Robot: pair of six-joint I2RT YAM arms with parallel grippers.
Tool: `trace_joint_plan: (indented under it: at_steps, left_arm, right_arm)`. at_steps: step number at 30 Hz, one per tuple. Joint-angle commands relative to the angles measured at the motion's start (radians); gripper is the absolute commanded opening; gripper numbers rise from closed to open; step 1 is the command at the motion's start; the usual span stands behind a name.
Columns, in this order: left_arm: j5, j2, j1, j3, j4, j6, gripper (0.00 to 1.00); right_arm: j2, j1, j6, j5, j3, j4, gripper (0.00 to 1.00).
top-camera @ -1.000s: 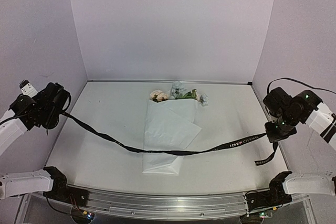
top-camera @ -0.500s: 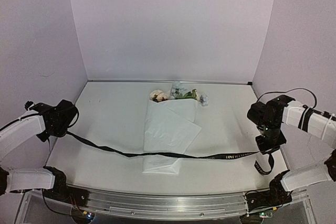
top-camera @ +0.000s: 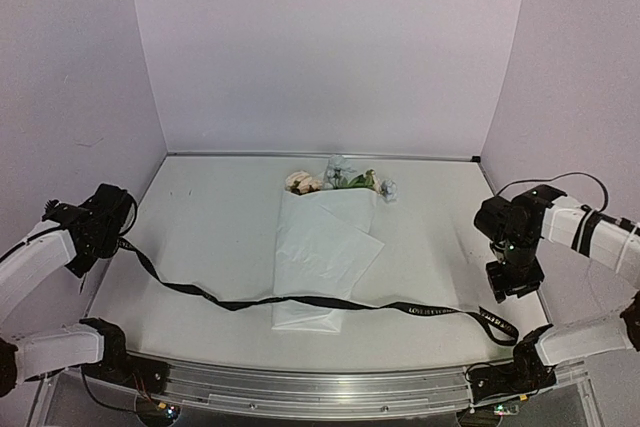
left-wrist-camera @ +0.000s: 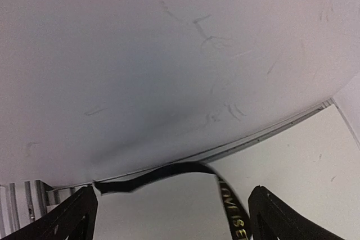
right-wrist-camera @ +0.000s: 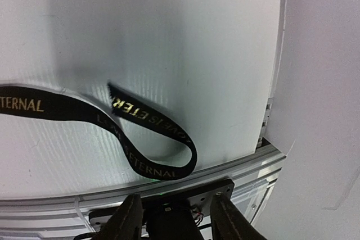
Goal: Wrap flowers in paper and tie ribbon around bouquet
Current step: Adjust the ribbon at the center of the board.
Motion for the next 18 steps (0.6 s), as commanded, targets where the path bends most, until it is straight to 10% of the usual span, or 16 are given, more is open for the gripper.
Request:
trace_joint_plan:
  at_steps: [1,13,18]
  left_arm:
    - [0.159,-0.076,0.005,0.041,0.129,0.221,1.00]
    - [0.851,-0.145,-0.073,-0.081,0.508,0.489,0.93]
    - [0.886,-0.026,-0.263,-0.106,0.651,0.494,0.92]
  right_arm:
    - [-0.044,0.002,0.007,-0.123,0.017,0.020,0.49]
    - [0.194,0.318,-0.228,-0.331,0.139,0.356,0.59]
    - [0.345,0.429,-0.370,-0.369,0.164,0.577,0.60]
